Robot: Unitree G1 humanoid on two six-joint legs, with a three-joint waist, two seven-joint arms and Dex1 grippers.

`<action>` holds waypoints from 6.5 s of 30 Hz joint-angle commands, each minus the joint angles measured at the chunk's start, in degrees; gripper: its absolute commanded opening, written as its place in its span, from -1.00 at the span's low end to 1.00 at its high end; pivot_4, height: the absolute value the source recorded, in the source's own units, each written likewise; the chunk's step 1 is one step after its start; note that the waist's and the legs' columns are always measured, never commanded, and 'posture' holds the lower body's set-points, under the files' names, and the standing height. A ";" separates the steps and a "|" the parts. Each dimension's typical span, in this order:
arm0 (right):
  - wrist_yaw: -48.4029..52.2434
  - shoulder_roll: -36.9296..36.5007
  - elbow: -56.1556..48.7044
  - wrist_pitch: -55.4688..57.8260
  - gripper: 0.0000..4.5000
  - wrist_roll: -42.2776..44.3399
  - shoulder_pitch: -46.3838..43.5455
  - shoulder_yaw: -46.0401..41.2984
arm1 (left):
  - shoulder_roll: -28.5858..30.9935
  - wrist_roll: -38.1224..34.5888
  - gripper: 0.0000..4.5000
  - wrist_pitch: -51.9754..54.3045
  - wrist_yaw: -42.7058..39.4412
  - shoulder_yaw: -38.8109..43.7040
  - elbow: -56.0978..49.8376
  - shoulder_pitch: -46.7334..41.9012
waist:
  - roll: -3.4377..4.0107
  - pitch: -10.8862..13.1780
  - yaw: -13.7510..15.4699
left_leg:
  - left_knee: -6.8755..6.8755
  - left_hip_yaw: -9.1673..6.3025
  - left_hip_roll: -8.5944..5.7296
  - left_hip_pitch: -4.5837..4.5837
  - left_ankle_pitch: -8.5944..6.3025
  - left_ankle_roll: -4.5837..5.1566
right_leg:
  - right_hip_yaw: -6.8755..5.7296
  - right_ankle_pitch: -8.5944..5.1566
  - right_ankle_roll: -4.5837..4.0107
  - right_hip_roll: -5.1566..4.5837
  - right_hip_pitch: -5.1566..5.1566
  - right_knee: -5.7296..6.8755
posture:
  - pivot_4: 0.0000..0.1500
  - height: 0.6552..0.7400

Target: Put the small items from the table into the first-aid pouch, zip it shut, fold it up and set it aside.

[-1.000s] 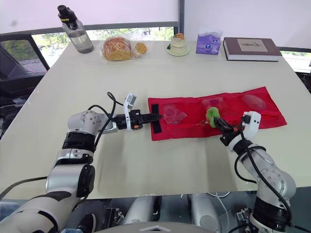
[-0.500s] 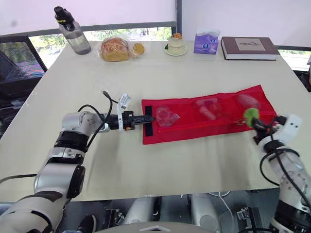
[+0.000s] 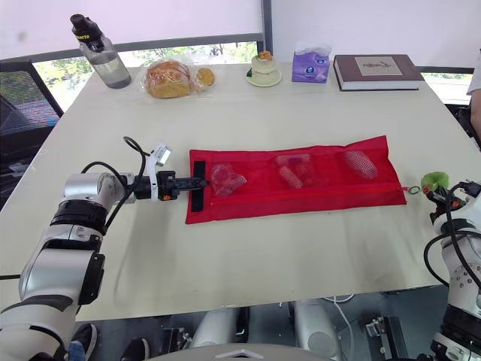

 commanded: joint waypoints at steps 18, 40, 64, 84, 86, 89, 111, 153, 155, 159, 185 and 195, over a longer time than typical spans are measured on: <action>16.24 -1.19 -15.61 4.46 1.00 16.44 15.75 -1.54 | 8.76 6.90 -0.28 -10.08 -0.47 1.29 3.37 -0.11 | -0.04 0.01 0.01 | -0.07 0.05 0.16 0.10 -0.01 0.00 | 0.04 -0.01 -0.01 0.15 -0.01 0.00 | 1.00 1.00; 20.20 -3.87 -1.97 -0.49 1.00 3.93 7.25 11.40 | 8.65 -10.47 0.97 -14.18 -16.13 5.13 -48.48 7.76 | -0.19 0.10 1.76 | 0.02 -0.10 0.10 -0.74 -0.17 0.27 | -0.32 0.14 -0.18 -0.17 -0.20 -0.81 | 1.00 1.00; 17.76 -1.28 -3.98 8.06 -0.99 17.11 5.52 2.02 | 6.09 -12.22 1.00 -15.31 -13.84 4.16 -50.94 5.80 | -0.20 0.09 1.72 | 0.45 -0.07 0.19 -0.66 -0.17 0.28 | -0.28 0.23 0.18 0.05 -0.02 -0.77 | 1.00 1.00; 37.83 -28.22 -19.46 13.00 -0.99 14.45 -4.01 21.34 | 4.42 -12.71 1.00 -17.19 -12.17 5.10 -50.27 4.35 | 0.09 0.17 1.02 | 0.84 -0.02 0.29 -0.72 -0.26 0.44 | -0.20 0.37 0.27 0.21 0.00 -0.72 | 1.00 1.00; 39.25 -27.64 -19.03 12.70 -0.99 10.58 -7.32 28.88 | 4.38 -12.96 1.00 -16.71 -11.54 5.21 -51.41 4.86 | 0.09 0.17 1.49 | 0.86 -0.01 0.27 -0.78 -0.27 0.44 | -0.21 0.37 0.28 0.19 0.00 -0.76 | 1.00 1.00; 41.36 -26.72 -16.58 11.37 -0.99 3.02 -11.69 39.61 | 4.34 -13.54 1.00 -15.66 -10.18 5.47 -53.25 5.63 | 0.06 0.17 1.73 | 0.87 0.01 0.22 -0.84 -0.27 0.44 | -0.21 0.37 0.27 0.09 -0.02 -0.83 | 1.00 1.00; 53.12 -32.40 -21.51 9.65 0.97 6.74 -7.03 20.96 | 0.50 -18.89 1.00 2.15 19.62 14.26 -62.03 28.92 | 0.04 0.19 1.87 | 0.91 -0.04 0.36 -0.79 -0.27 0.44 | -0.32 0.38 0.29 -0.06 0.03 -0.74 | 1.00 1.00; 49.29 -34.63 -25.48 10.84 1.00 18.57 -10.72 15.39 | -19.65 -37.55 -0.95 41.46 51.71 33.86 -44.57 22.01 | -0.10 0.04 2.96 | 1.00 -0.28 0.00 -0.75 -0.24 0.46 | -0.42 0.58 0.19 -0.14 0.20 -0.76 | 1.00 1.00; 49.74 -35.18 -25.48 10.16 1.00 16.28 -9.70 16.84 | -14.00 -36.54 -0.95 40.69 47.81 32.36 -42.72 22.17 | -0.10 0.04 2.90 | 0.98 -0.25 0.02 -0.73 -0.24 0.45 | -0.42 0.57 0.18 -0.12 0.15 -0.73 | 1.00 1.00; 50.41 -33.49 -23.84 9.34 1.00 14.84 -11.44 20.60 | -1.22 -32.92 -0.95 34.59 36.02 27.22 -36.65 20.21 | -0.11 0.04 2.85 | 0.96 -0.18 0.03 -0.76 -0.24 0.45 | -0.39 0.57 0.17 -0.17 0.11 -0.79 | 1.00 1.00; 57.08 -7.22 22.87 -25.26 -0.97 -30.61 -30.68 59.14 | -0.75 -33.62 -1.00 28.99 8.44 8.63 -40.51 -1.28 | -0.19 0.05 2.87 | 1.00 -0.19 0.02 -0.72 -0.22 0.45 | -0.49 0.59 0.18 -0.20 0.14 -0.74 | 1.00 1.00; 54.99 -1.71 26.38 -25.97 -0.97 -30.71 -29.62 55.23 | -14.29 -27.63 -1.00 22.18 6.97 -0.15 -35.69 -8.11 | -0.27 -0.02 1.24 | 0.93 -0.18 0.09 -0.55 -0.16 0.46 | -0.45 0.67 0.13 -0.10 0.22 -0.67 | 1.00 1.00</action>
